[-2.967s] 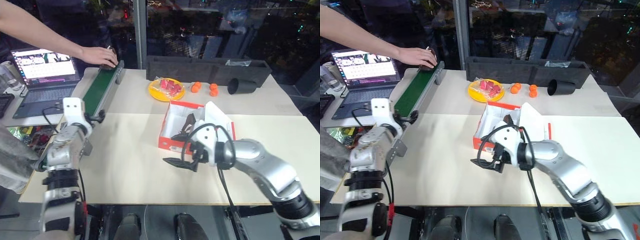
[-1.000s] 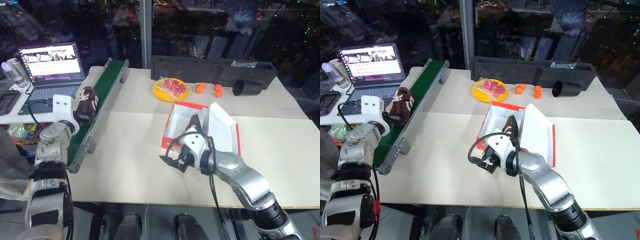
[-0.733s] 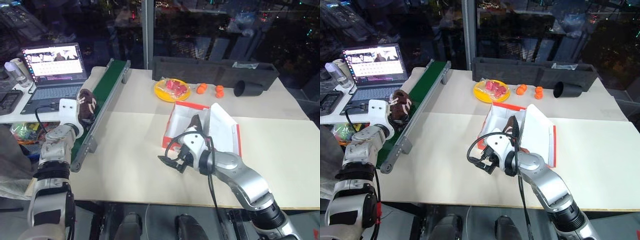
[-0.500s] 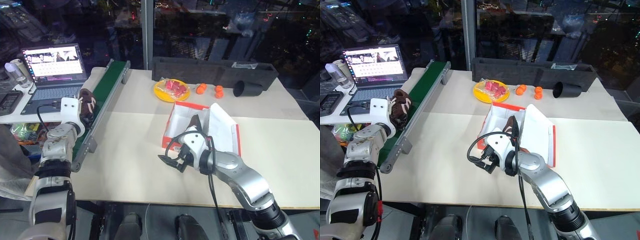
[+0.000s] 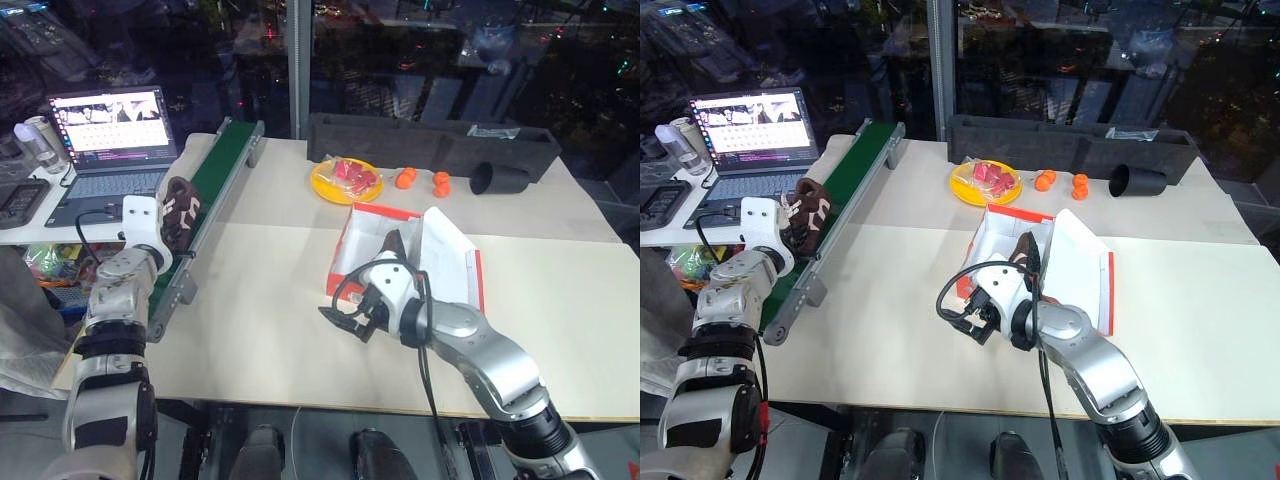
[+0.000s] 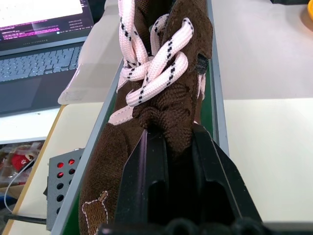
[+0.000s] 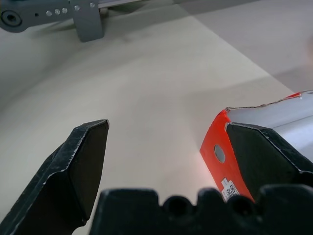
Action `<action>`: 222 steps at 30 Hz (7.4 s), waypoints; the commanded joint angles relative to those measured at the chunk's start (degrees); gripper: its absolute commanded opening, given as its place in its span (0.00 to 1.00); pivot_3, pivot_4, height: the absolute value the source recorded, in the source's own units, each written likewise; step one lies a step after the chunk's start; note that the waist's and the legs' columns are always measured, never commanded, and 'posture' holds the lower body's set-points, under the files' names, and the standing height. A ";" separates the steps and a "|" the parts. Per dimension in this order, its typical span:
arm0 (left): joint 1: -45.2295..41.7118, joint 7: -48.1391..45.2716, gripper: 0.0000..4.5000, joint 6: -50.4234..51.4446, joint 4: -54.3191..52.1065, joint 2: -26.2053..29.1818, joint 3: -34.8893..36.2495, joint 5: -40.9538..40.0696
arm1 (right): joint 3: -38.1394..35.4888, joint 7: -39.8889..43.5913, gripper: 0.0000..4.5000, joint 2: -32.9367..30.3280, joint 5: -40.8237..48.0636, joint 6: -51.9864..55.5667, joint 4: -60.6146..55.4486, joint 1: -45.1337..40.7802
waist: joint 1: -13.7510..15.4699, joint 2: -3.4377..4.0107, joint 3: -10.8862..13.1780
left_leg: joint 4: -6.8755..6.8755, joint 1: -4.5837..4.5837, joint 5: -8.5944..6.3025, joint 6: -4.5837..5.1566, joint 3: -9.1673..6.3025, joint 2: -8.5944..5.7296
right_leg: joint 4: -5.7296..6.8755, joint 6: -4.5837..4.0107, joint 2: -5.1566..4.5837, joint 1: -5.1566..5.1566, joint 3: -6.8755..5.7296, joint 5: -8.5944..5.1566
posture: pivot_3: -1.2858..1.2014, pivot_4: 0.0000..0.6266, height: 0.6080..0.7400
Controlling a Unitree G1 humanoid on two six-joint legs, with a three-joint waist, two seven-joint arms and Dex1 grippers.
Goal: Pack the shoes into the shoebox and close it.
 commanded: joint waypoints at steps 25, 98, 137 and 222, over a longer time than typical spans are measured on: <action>1.16 -7.95 0.06 23.65 -36.84 -18.32 -8.37 -29.78 | -40.87 -38.34 1.00 30.96 39.75 21.10 17.38 -30.38 | -2.87 0.09 0.04 | 0.01 -0.17 0.01 0.02 -0.37 -0.02 | 0.18 -0.17 0.05 -0.12 -0.26 -0.10 | 0.52 0.24 0.55; 0.40 -10.53 0.06 23.09 -36.64 -18.16 -11.51 -26.13 | -34.87 -43.35 0.16 22.60 46.41 7.42 26.25 -24.08 | -2.20 0.24 0.11 | -0.30 -0.32 0.00 0.02 -0.48 0.01 | -0.36 -0.17 0.05 -0.11 -0.39 -0.11 | 0.52 0.24 0.55; 5.59 -16.99 0.55 18.97 -39.33 -11.46 -17.28 -18.25 | -32.59 -39.31 0.14 7.45 35.66 17.42 50.44 -32.61 | -2.32 0.33 0.17 | -0.35 -0.32 0.00 0.02 -0.45 0.00 | -0.42 -0.18 0.05 -0.12 -0.36 -0.11 | 0.52 0.24 0.55; 3.06 -43.07 0.55 -2.24 -22.74 -2.60 -24.49 -6.46 | -46.03 -54.81 0.02 23.61 37.07 44.14 -5.32 8.26 | -2.11 0.64 -0.24 | -0.48 -0.19 0.00 0.04 -0.60 0.00 | -0.42 -0.27 0.07 0.02 -0.45 -0.25 | 0.52 0.24 0.55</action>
